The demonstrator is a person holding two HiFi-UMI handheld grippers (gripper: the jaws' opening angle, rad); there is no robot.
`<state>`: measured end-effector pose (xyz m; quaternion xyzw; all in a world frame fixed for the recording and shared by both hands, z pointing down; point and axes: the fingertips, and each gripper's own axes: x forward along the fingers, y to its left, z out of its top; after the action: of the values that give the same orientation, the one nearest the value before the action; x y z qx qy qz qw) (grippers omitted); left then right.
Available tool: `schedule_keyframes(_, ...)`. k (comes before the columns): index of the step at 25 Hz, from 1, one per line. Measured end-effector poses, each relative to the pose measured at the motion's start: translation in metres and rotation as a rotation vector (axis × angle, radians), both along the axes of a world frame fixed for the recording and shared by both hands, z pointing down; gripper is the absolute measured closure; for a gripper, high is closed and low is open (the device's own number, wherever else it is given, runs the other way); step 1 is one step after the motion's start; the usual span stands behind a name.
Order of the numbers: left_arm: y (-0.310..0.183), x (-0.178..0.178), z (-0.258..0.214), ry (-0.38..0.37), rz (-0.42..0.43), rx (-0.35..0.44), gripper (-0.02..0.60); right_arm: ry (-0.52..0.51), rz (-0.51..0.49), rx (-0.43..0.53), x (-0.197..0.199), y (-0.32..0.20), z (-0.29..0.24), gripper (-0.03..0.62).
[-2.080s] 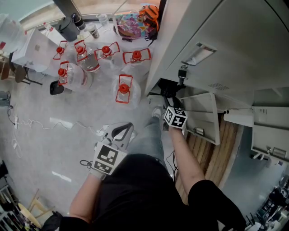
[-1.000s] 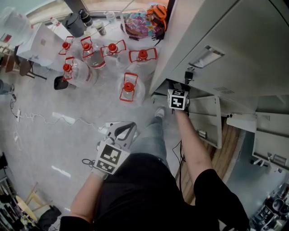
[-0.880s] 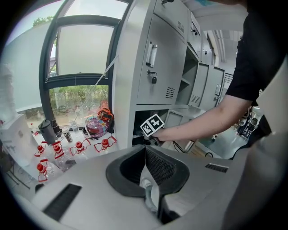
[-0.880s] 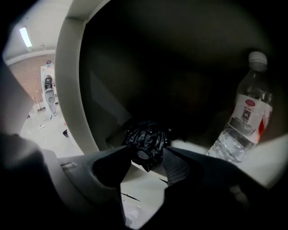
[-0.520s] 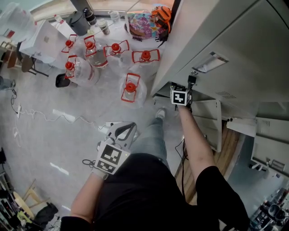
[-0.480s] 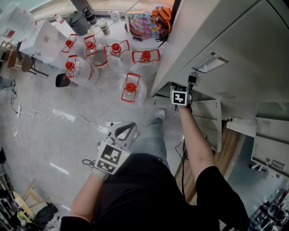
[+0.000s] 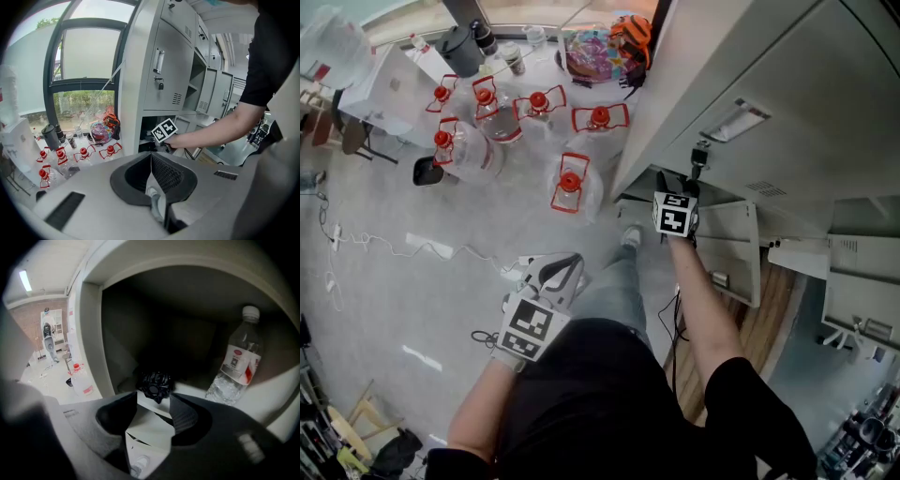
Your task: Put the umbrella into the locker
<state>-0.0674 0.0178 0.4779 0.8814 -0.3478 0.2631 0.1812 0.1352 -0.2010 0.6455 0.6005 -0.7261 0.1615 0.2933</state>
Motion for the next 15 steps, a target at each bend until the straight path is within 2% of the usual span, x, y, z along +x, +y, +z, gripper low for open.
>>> schedule_keyframes(12, 0.012, -0.002, -0.011, 0.052, 0.06, 0.033, 0.569, -0.083, 0.032, 0.031, -0.016, 0.097, -0.043, 0.384)
schedule_keyframes(15, 0.012, 0.002, -0.015, 0.079, 0.076, 0.034, 0.569, -0.119, 0.048, 0.051, -0.021, 0.116, -0.07, 0.422)
